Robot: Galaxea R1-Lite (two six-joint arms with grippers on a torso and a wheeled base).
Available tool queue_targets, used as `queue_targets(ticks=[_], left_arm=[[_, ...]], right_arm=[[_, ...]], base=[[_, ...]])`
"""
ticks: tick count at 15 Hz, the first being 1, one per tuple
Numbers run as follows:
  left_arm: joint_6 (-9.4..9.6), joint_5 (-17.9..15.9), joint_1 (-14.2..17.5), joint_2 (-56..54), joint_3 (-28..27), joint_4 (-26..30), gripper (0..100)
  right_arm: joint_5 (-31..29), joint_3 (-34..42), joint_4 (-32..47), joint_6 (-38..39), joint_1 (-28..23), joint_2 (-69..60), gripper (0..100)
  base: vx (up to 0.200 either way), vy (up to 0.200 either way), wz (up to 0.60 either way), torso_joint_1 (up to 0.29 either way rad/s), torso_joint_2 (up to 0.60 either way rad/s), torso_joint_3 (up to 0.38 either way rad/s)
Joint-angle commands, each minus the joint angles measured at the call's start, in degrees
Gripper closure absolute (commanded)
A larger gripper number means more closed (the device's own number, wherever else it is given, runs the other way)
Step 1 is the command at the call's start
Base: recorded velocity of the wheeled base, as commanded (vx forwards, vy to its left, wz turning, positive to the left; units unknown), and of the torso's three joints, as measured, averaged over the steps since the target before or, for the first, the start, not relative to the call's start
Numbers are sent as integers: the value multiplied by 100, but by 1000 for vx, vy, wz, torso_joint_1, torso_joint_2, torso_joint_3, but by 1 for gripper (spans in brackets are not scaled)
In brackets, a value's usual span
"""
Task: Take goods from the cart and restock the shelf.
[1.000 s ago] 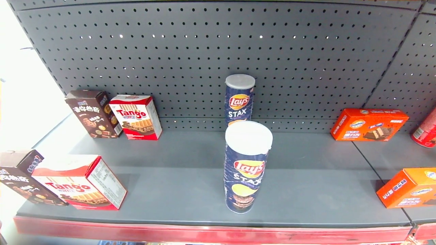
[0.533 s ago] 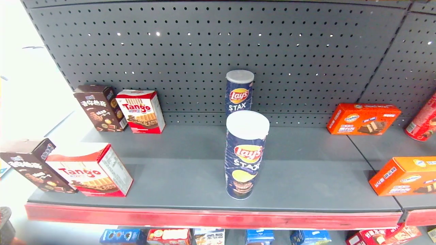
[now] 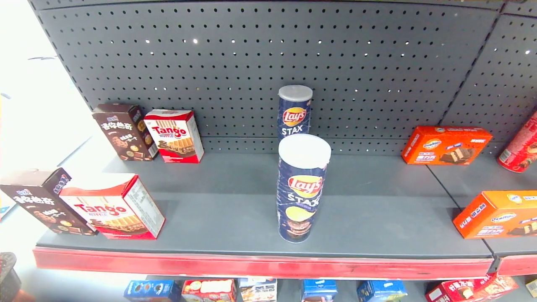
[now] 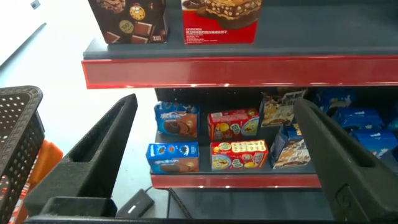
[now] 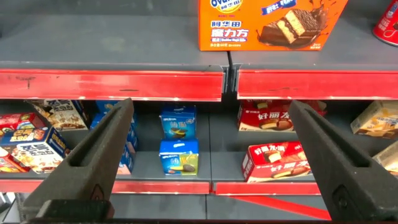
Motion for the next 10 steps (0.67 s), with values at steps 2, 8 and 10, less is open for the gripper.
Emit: queue_targets(ticks=[2, 8, 10], left_arm=[[-1, -6, 1, 7, 0, 0, 0], [-1, 3, 9, -2, 0, 0, 0], [-1, 3, 9, -2, 0, 0, 0]], right_arm=[[1, 0, -4, -2, 1, 9, 0], [1, 0, -4, -2, 1, 9, 0], [1, 0, -4, 16, 1, 9, 0]], base=[[0, 0, 0, 0, 0, 0], [0, 0, 0, 0, 0, 0], [0, 0, 0, 0, 0, 0]])
